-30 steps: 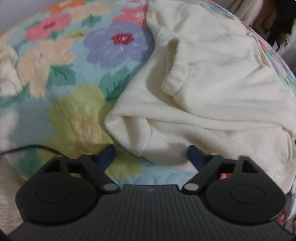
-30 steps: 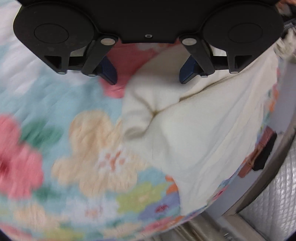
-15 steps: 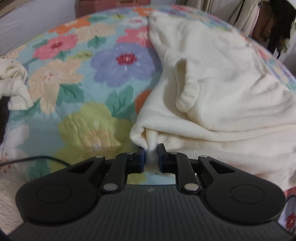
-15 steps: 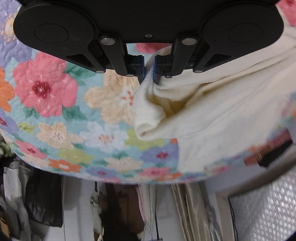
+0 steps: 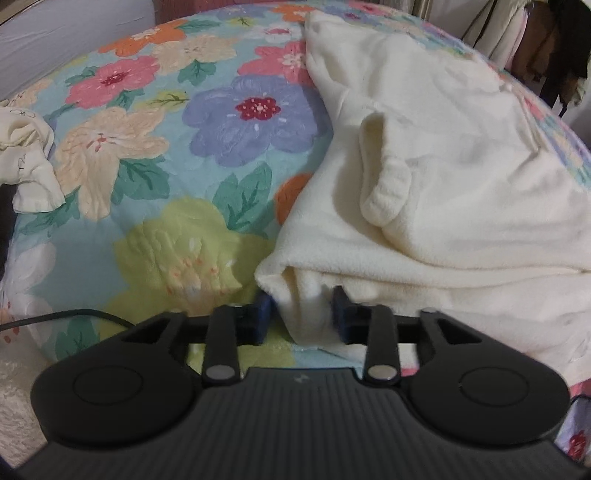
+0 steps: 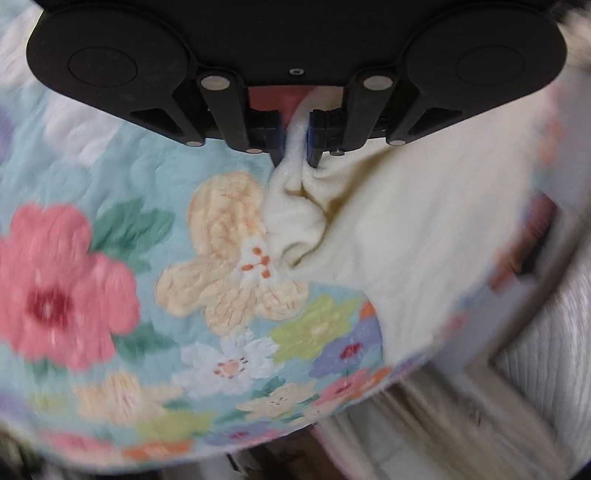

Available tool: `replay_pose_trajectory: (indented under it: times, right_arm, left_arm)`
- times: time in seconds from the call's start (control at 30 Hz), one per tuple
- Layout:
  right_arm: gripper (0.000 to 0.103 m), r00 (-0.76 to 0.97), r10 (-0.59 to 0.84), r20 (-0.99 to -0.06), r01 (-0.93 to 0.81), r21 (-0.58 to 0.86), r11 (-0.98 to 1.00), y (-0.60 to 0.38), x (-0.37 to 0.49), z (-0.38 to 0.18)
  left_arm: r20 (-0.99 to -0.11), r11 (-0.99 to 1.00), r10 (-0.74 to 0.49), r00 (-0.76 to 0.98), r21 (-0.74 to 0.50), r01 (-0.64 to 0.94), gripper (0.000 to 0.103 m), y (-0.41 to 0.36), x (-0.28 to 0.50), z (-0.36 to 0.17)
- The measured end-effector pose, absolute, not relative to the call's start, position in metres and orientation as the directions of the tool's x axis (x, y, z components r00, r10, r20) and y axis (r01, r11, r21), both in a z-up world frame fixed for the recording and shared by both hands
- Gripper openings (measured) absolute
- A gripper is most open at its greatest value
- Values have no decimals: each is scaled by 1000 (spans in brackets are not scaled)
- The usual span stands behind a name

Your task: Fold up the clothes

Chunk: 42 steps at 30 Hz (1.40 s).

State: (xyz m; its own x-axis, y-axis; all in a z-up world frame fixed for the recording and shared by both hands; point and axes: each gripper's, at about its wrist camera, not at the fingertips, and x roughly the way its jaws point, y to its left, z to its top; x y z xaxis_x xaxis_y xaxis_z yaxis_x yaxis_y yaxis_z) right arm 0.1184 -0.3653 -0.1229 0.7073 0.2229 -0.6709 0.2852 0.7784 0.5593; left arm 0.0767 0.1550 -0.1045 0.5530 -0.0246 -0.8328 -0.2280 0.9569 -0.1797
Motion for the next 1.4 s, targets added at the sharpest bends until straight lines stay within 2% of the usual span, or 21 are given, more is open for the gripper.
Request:
replay_pose_trajectory:
  times: [0.07, 0.17, 0.23, 0.3, 0.37, 0.4, 0.53, 0.6, 0.63, 0.67, 0.77, 0.83, 0.9, 0.93, 0.97, 1.0, 1.07, 1.13, 1.27, 1.33, 1.4]
  right_arm:
    - [24, 726, 247, -642, 289, 610, 738, -371, 112, -122]
    - [48, 740, 249, -625, 303, 640, 706, -374, 106, -122]
    - [51, 764, 331, -553, 269, 741, 616, -380, 108, -128]
    - [66, 777, 433, -457, 219, 841, 495, -384, 113, -136]
    - [67, 775, 466, -426, 206, 868, 452, -383, 114, -139]
    - [67, 774, 474, -420, 203, 873, 444, -382, 114, -139]
    - [67, 751, 385, -537, 248, 769, 589, -372, 115, -128]
    - [68, 740, 391, -547, 252, 765, 593, -370, 116, -129]
    - [68, 735, 405, -544, 250, 772, 584, -370, 117, -131]
    - [69, 729, 428, -534, 249, 790, 561, -370, 118, -135]
    - [78, 674, 589, -447, 255, 888, 382, -369, 124, -163]
    - [78, 615, 637, -465, 265, 883, 388, -361, 131, -173]
    - [79, 581, 631, -514, 245, 850, 467, -350, 137, -174]
    - [79, 565, 635, -527, 225, 839, 496, -344, 141, -173]
    - [79, 552, 643, -531, 200, 833, 516, -337, 146, -173]
    - [79, 540, 653, -531, 173, 830, 531, -330, 152, -172]
    - [78, 480, 663, -574, 138, 796, 589, -318, 169, -163]
    - [78, 384, 636, -669, 94, 714, 694, -307, 185, -137]
    - [78, 238, 491, -838, -123, 476, 871, -284, 197, -58]
    - [79, 223, 438, -871, -181, 404, 897, -281, 194, -24]
    - [79, 231, 447, -864, -174, 415, 893, -286, 190, -5]
  left_arm:
    - [-818, 947, -41, 574, -215, -239, 51, 160, 75, -100]
    - [-778, 943, -46, 626, -241, -230, 52, 165, 71, -91]
    - [-707, 929, -87, 701, -311, -198, 53, 170, 66, -79]
    - [-668, 929, -108, 736, -332, -165, 64, 172, 69, -70]
    - [-636, 930, -125, 761, -342, -133, 82, 173, 73, -61]
    - [-619, 931, -134, 774, -347, -117, 84, 174, 75, -57]
    - [-777, 935, -118, 618, -298, -195, 85, 175, 100, -86]
    - [-843, 908, -137, 520, -317, -274, 85, 183, 105, -109]
    - [-854, 885, -166, 493, -350, -308, 86, 188, 106, -118]
    - [-846, 845, -218, 486, -413, -339, 94, 194, 106, -126]
    - [-765, 725, -354, 539, -588, -359, 101, 207, 103, -133]
    - [-734, 716, -378, 564, -618, -325, 100, 205, 103, -131]
    - [-727, 749, -370, 578, -602, -277, 90, 197, 105, -128]
    - [-731, 775, -363, 579, -581, -247, 77, 190, 106, -126]
    - [-735, 800, -364, 572, -561, -213, 58, 181, 108, -124]
    - [-743, 815, -367, 560, -547, -191, 54, 175, 113, -123]
    - [-766, 850, -354, 537, -503, -158, 54, 161, 120, -122]
    - [-787, 884, -330, 521, -451, -122, 53, 152, 124, -116]
    - [-793, 914, -316, 522, -402, -58, 53, 144, 126, -103]
    - [-801, 927, -303, 517, -374, -36, 53, 142, 123, -97]
    - [-799, 933, -299, 521, -360, -18, 53, 139, 123, -93]
